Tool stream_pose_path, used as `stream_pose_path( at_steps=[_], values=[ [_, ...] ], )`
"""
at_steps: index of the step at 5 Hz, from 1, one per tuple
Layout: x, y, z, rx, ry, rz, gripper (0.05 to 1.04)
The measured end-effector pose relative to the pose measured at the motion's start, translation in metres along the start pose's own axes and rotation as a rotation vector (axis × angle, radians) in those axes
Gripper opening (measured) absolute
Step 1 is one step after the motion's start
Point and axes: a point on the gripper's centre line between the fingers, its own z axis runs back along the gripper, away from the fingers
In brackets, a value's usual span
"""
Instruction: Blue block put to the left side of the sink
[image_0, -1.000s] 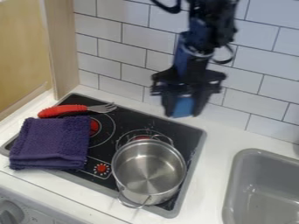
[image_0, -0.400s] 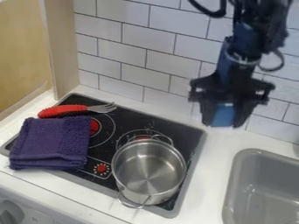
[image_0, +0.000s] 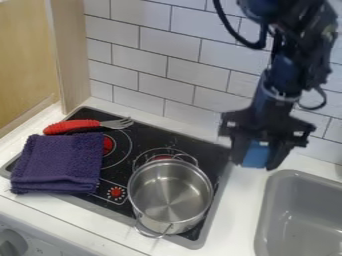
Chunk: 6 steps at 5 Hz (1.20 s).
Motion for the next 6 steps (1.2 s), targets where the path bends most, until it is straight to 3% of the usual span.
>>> stream_pose_path(
  at_steps=[2,5,6],
  values=[
    [0.003,-0.008,-0.024,0.033,0.031,-0.039,0.571],
    [0.007,-0.021,-0.034,-0.007,0.050,-0.108,0.571],
    [0.006,-0.021,-0.033,-0.005,0.054,-0.110,0.623]
  ],
)
